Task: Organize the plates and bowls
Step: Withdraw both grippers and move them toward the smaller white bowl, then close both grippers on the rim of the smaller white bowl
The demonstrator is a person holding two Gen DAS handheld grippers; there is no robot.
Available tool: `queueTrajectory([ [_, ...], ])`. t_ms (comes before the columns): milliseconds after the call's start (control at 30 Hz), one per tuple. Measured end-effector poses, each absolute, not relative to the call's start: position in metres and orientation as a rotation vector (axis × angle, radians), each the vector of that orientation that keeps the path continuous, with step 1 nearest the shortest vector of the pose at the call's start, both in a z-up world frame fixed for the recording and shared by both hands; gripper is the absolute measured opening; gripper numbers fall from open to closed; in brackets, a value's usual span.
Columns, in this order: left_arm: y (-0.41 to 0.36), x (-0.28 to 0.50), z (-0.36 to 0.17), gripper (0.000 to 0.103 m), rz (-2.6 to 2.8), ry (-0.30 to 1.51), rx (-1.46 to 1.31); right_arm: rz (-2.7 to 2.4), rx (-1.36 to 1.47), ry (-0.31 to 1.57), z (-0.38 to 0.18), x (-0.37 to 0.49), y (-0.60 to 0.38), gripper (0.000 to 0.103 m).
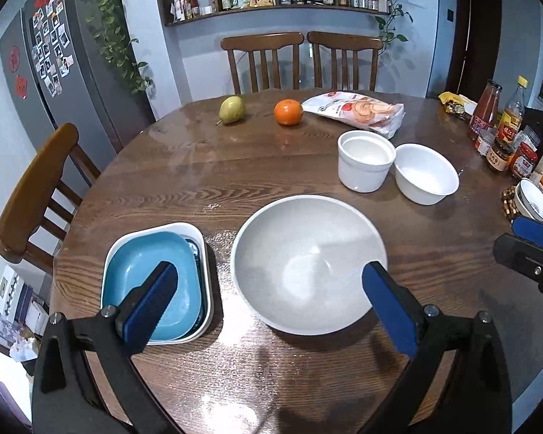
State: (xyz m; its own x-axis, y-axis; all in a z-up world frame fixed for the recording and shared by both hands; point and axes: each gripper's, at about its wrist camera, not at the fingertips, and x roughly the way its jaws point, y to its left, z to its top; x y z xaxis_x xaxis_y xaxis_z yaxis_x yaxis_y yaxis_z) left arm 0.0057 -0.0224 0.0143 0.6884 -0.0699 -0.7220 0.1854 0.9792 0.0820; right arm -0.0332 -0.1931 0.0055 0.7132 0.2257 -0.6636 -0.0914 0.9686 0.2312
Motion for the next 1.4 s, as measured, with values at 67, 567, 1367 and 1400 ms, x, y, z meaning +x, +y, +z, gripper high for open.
queueTrajectory([
  [67,-0.025,0.004,0.016,0.102,-0.148,0.792,0.154,0.177,0.170,0.750,0.007,-0.035,-0.196,0.077],
  [567,-0.041,0.003,0.019,0.102,-0.155,0.784,0.170,0.136,0.098,0.748,0.022,-0.033,-0.226,0.077],
  [1367,-0.098,0.048,0.011,0.102,-0.114,0.841,0.058,0.083,0.251,0.928,-0.027,0.080,-0.299,0.077],
  [1400,-0.102,0.049,0.012,0.102,-0.115,0.833,0.058,0.079,0.274,0.935,-0.032,0.087,-0.303,0.077],
])
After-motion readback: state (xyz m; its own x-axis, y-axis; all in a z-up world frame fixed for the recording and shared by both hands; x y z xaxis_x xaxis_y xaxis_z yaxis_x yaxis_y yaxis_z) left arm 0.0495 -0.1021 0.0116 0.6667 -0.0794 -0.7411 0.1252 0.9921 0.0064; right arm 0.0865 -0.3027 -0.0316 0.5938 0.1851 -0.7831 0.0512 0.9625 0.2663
